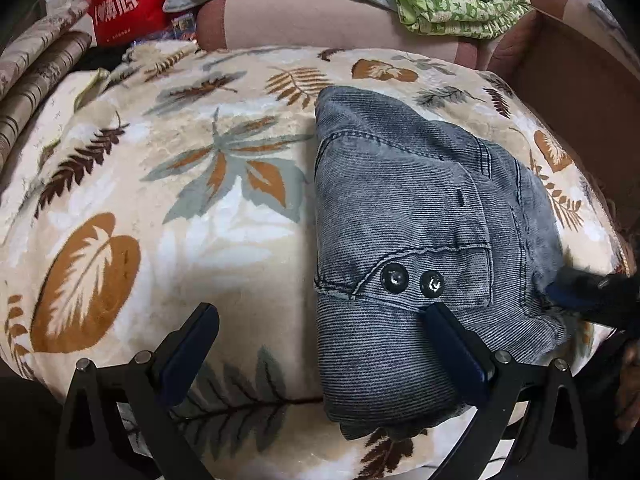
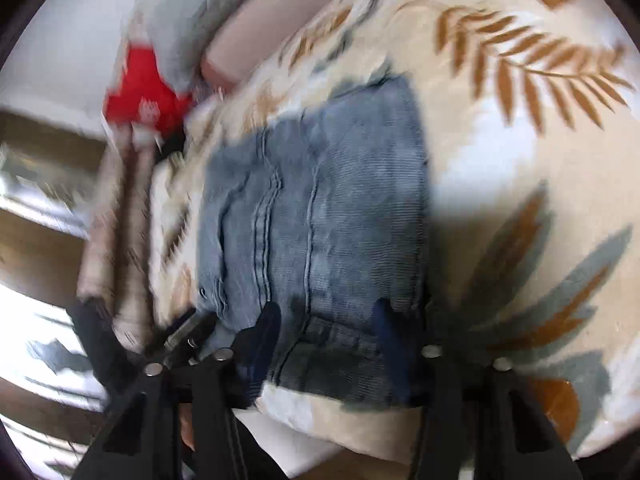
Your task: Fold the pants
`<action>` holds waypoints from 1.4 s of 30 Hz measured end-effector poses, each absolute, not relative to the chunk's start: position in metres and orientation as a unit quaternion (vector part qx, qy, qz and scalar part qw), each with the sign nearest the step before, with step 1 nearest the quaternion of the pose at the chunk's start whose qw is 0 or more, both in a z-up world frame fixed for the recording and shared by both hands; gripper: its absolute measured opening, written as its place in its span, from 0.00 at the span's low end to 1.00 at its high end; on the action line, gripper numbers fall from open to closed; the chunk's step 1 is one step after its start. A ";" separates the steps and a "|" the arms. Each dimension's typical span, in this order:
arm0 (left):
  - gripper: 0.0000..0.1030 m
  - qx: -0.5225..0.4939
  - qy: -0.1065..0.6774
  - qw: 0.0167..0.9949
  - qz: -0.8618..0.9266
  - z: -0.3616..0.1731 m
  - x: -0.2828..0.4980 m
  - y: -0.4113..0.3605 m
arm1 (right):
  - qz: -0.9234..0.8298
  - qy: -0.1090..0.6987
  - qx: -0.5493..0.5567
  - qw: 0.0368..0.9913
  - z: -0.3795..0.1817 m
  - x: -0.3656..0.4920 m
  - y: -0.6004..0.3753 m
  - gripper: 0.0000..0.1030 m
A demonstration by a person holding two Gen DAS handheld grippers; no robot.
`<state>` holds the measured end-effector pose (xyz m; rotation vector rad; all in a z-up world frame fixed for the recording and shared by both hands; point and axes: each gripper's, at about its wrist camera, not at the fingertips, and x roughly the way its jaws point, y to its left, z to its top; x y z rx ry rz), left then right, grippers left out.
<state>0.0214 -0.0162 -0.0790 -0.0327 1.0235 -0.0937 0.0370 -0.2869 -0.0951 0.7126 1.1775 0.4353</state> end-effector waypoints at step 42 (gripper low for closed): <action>0.99 -0.111 0.469 0.875 -0.045 -0.063 0.019 0.011 | 0.261 0.515 0.314 0.753 -0.089 0.010 -0.289 0.65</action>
